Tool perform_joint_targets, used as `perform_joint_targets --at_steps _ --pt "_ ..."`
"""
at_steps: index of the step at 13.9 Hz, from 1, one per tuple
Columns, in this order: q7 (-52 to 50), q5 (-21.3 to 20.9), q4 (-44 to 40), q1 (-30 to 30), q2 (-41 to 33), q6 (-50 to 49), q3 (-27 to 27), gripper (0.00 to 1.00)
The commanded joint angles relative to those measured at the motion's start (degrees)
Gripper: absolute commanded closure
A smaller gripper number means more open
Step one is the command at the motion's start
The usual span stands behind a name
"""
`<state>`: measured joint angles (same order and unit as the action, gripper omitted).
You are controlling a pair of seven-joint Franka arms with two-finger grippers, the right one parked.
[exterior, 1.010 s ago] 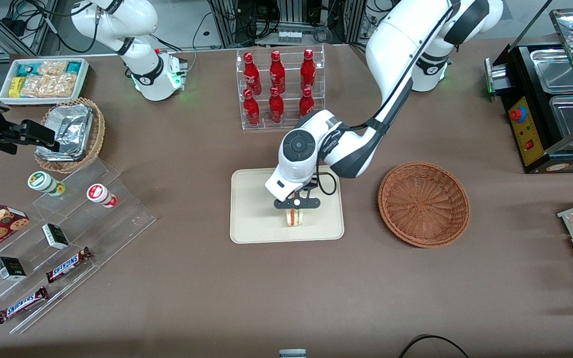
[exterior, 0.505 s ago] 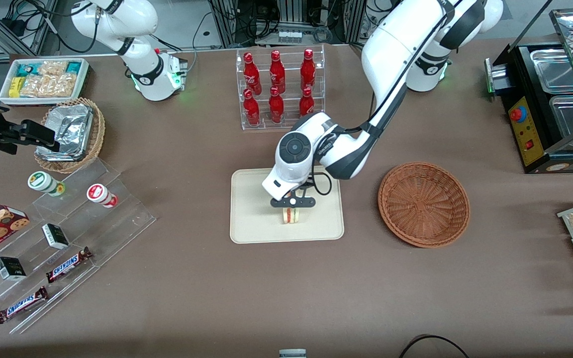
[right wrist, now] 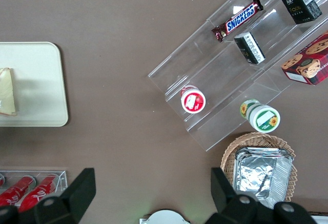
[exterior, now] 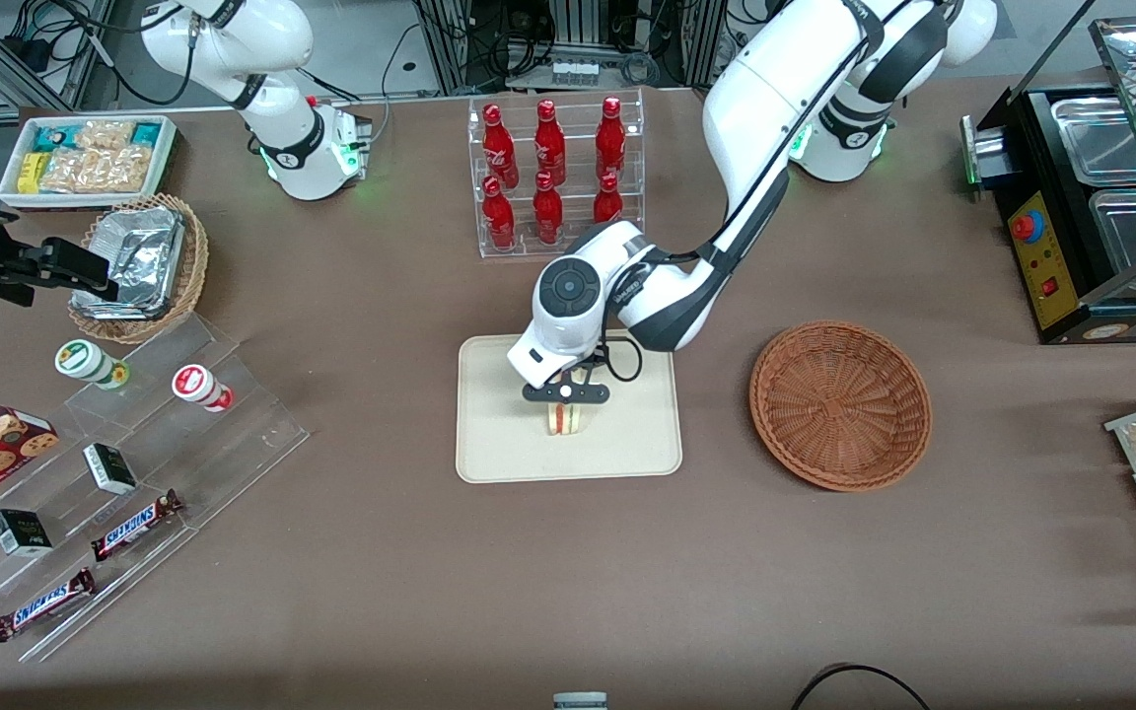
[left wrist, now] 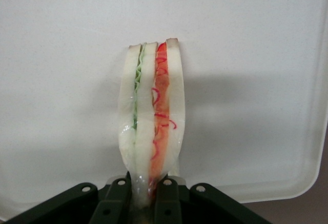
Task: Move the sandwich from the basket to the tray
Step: 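Lower the sandwich onto the tray center and open the left gripper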
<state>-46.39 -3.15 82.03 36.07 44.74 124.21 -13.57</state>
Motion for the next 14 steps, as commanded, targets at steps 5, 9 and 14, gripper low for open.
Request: perform_joint_targets --at_steps 5,9,14 --pt "-1.34 0.16 -0.64 -0.21 -0.70 -0.11 0.21 0.00" --pt "-1.42 0.34 -0.73 -0.73 -7.45 -5.54 0.56 0.00" --pt "-2.48 -0.19 -0.56 -10.82 -19.75 -17.66 0.92 0.00"
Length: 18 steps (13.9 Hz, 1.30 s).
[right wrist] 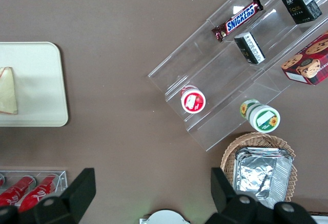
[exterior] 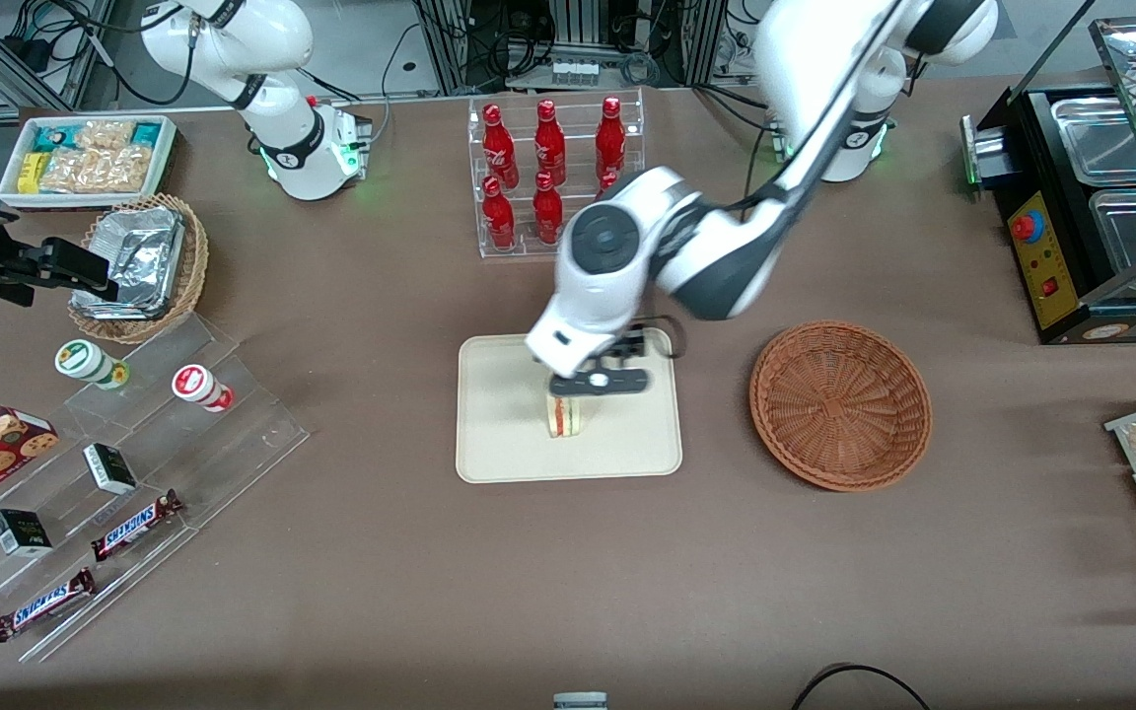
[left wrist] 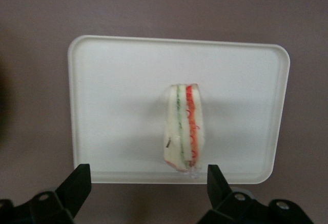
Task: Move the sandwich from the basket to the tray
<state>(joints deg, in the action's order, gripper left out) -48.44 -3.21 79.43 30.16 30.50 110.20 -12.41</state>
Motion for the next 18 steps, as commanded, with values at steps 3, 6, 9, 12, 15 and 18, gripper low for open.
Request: perform_joint_targets --at_steps 3,6,9,12,15,18 --pt "5.08 -0.31 2.04 -14.49 -11.94 -10.34 -0.42 0.00" --pt "14.22 -0.31 2.22 -21.62 -17.04 -16.05 -0.33 0.00" --pt "27.49 0.04 6.59 -28.12 -23.54 -19.76 -0.33 0.00" --pt "35.50 0.22 11.96 -32.09 -29.08 -19.85 -0.33 0.00" --pt "42.45 0.22 15.74 -34.29 -33.21 -19.76 -0.25 0.00" --pt "42.90 0.48 13.83 -32.98 -33.40 -20.03 1.76 0.00"
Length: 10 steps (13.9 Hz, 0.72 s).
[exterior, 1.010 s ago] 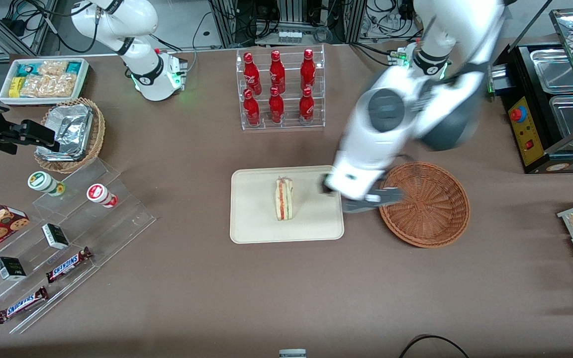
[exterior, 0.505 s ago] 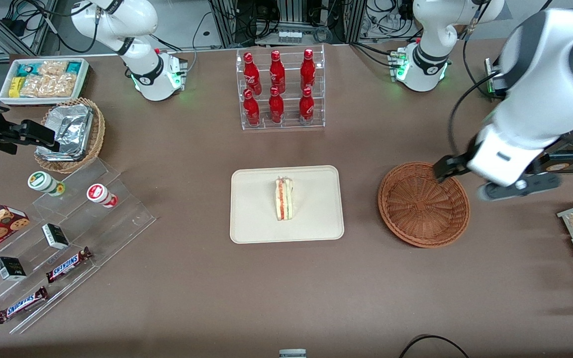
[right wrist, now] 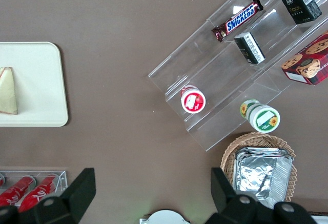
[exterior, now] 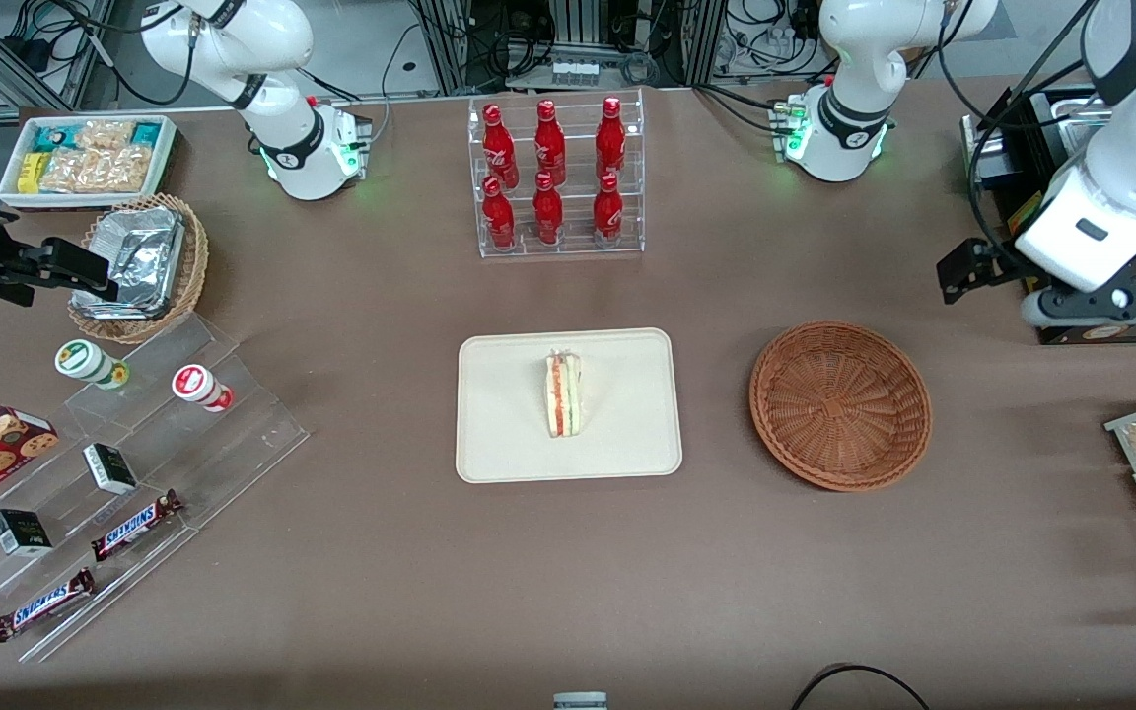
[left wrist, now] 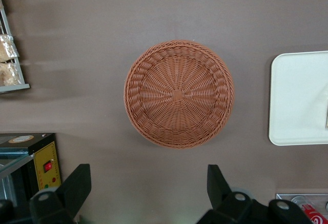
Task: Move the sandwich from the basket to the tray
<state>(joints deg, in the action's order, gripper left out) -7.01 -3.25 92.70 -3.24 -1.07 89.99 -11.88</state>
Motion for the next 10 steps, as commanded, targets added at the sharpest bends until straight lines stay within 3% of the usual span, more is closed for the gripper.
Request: perform_joint_targets --at_steps 1,10 --pt "1.56 0.52 -0.14 1.74 -1.48 0.19 2.73 0.00" --pt "7.18 1.40 -0.33 4.65 -1.83 -4.55 7.49 0.00"
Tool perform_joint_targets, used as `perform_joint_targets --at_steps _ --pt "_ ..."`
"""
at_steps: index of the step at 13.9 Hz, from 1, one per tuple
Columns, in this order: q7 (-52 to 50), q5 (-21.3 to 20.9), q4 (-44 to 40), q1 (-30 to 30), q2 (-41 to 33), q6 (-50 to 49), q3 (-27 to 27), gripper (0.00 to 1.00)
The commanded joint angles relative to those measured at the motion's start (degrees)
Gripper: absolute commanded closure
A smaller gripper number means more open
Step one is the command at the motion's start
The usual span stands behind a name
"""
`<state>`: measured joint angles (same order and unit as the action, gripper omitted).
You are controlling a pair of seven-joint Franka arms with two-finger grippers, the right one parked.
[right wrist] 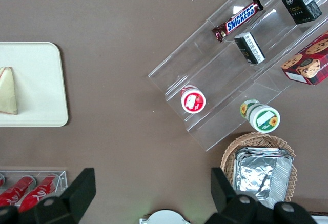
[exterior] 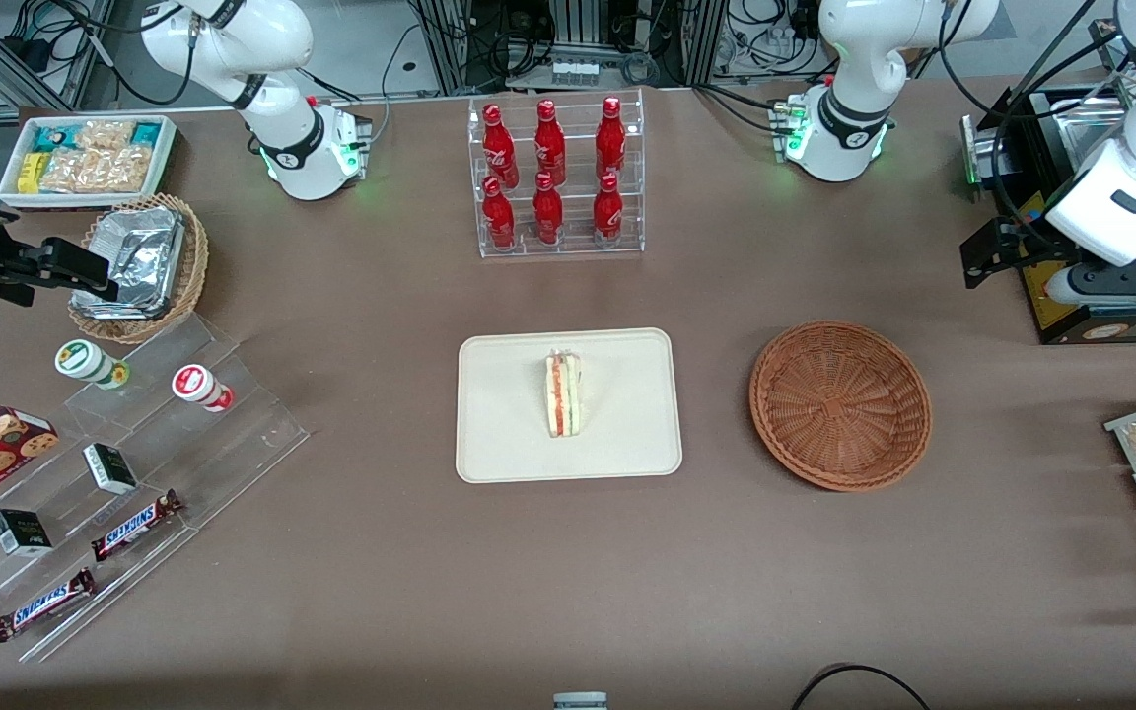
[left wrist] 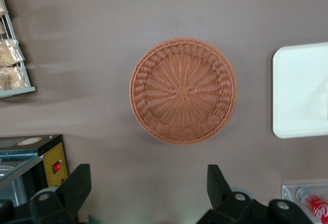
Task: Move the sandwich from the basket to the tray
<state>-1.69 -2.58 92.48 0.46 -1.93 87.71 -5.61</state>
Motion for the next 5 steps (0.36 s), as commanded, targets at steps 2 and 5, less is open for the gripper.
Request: perform_joint_targets --at_steps 2,5 --pt "1.35 0.56 -0.10 1.03 -0.97 -2.90 2.35 0.00" --pt "1.78 0.56 -0.28 0.95 -0.97 -2.99 3.76 0.00"
